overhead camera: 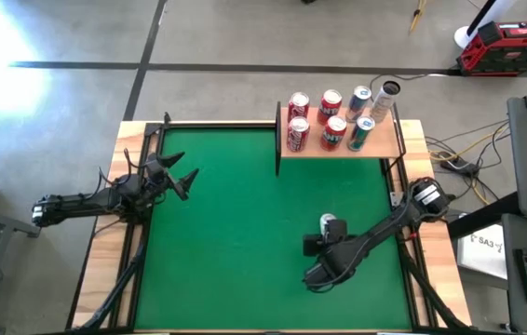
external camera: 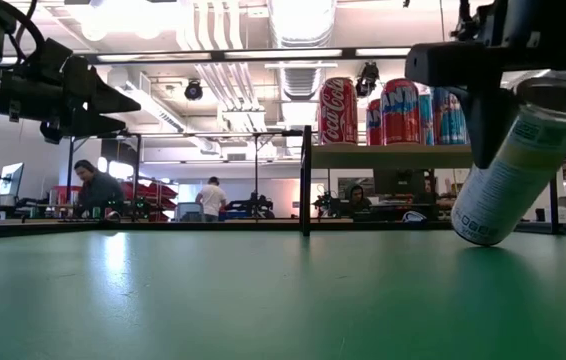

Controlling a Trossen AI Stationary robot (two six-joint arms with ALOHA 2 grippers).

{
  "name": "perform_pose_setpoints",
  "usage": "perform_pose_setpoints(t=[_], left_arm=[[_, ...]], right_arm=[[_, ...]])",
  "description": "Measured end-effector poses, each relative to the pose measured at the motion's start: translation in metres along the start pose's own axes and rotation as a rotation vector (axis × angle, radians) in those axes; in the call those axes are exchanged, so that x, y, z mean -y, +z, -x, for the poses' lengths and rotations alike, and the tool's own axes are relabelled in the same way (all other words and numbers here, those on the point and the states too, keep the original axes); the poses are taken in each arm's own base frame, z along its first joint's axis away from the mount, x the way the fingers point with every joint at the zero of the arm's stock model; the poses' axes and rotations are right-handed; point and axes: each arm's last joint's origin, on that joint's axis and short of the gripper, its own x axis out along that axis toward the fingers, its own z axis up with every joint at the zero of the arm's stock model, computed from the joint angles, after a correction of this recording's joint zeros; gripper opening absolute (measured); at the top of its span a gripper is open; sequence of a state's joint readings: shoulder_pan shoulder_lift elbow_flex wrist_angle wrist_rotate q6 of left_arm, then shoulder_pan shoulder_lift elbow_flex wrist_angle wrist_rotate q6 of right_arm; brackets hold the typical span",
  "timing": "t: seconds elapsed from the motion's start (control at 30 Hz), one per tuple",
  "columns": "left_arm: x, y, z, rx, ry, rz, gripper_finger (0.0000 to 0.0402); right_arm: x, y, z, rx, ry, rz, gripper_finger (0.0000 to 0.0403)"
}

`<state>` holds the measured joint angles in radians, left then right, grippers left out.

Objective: Place canned beverage on shelf
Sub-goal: Put the white yellow soda can on the shelf aligned with the other white yellow soda can

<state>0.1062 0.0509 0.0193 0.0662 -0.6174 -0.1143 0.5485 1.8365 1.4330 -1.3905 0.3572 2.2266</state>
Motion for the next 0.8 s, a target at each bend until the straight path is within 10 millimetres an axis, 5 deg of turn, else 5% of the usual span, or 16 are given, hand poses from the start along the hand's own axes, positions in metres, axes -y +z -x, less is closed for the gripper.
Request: perform_pose_setpoints(t=[0.53,0.8], left_arm=[[0.0,0.0,0.0,-0.001,0.0,-0.001,0.0386],[0.0,0.0,0.0,-0.001,0.001,-0.001,0.0386]], right_arm=[[-0.017,-0.036,-0.03,-0.092,-0.019,0.012,0.0278],[-0.019,-0.037,-0.03,-0.112,-0.015,0.003,0.0281]])
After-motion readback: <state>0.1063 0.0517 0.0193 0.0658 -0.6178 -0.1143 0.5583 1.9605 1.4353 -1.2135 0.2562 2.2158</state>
